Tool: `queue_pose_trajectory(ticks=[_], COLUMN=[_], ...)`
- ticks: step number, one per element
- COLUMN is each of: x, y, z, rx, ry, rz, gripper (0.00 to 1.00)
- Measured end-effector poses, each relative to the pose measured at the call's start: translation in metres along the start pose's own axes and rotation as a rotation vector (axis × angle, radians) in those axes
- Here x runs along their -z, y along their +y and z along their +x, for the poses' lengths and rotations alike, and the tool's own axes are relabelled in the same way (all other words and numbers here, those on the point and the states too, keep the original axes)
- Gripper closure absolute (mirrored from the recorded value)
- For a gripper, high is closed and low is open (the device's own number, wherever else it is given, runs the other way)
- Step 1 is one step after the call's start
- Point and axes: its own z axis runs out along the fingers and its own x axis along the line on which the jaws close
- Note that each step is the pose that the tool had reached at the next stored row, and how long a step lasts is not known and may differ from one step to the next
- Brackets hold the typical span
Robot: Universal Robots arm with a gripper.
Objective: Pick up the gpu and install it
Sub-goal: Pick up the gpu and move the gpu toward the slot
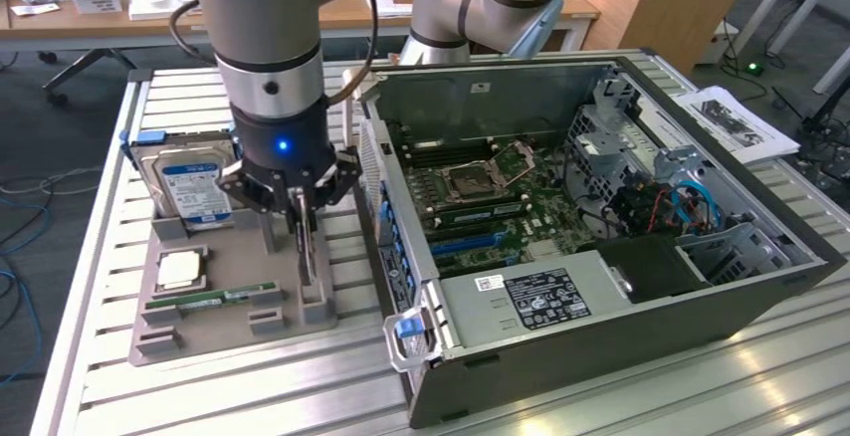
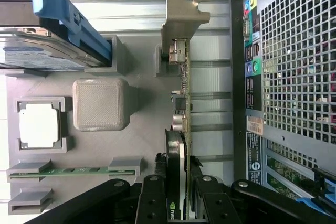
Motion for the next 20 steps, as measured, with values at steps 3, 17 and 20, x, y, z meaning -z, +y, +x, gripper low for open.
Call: queue_pose_trajectory(ticks=[3,17,20], x=[0.0017,0.0104,0.0137], y=[0.0001,0.0005,0.0007], z=[0.0,0.0,0.0], rx=[0.0,0.0,0.0], ry=[0.0,0.0001,0.0], rz=[0.0001,0.0001,0.0], gripper=[0.73,0.73,0.73])
